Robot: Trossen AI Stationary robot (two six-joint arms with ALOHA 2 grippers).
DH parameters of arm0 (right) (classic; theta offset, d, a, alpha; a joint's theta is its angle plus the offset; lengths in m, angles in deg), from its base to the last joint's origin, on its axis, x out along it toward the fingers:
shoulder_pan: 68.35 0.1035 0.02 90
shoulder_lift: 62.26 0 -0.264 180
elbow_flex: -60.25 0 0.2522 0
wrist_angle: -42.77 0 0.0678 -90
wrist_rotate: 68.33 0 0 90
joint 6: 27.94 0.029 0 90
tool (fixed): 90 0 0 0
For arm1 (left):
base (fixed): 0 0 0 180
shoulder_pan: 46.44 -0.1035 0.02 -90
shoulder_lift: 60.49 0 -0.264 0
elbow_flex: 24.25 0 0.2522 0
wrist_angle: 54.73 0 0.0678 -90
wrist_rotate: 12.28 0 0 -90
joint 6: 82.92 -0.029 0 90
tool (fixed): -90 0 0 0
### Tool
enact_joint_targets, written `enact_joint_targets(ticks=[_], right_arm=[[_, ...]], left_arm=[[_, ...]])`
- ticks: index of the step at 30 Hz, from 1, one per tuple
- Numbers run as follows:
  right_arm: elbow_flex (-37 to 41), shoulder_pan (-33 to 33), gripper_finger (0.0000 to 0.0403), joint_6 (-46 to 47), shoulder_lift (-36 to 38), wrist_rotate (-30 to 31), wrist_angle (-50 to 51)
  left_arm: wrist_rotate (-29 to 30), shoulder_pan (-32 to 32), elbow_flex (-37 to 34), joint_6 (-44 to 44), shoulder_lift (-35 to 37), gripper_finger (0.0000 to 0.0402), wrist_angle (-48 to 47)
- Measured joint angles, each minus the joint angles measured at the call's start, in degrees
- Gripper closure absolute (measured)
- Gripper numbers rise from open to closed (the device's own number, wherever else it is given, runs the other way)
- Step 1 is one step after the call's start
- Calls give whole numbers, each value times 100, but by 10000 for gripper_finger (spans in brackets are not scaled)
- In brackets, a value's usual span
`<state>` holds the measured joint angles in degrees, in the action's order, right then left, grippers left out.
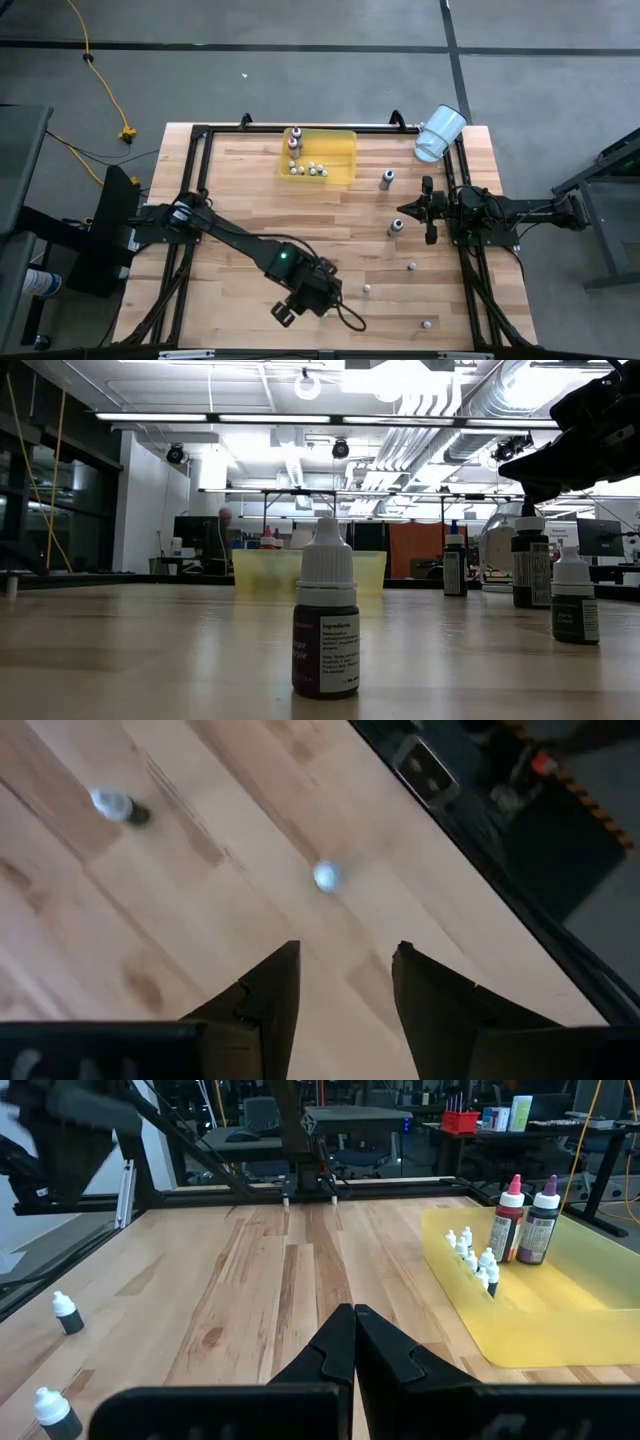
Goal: Pick & Place food coloring
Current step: Put the small violet food coloring into the yellow container
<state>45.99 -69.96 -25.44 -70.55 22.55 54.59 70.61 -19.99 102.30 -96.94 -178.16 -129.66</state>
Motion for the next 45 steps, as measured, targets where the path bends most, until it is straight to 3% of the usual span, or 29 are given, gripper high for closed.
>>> enact_joint_targets(ticks=[6, 13, 29, 36, 45], right_arm=[[0, 2, 402, 0, 0, 1, 0], [1, 0, 402, 0, 0, -1, -2], [-1, 2, 402, 0, 0, 1, 0], [1, 1, 402, 0, 1, 1, 0], [1, 0, 402, 0, 2, 1, 0]], left_arm=[[10, -19, -887, 217, 0, 251, 1204], [-29, -17, -1480, 228, 0, 251, 1899], [-87, 106, -2198, 55, 4, 251, 3111], [322, 143, -2437, -82, 2, 251, 3344], [362, 138, -2470, -78, 2, 251, 3603]])
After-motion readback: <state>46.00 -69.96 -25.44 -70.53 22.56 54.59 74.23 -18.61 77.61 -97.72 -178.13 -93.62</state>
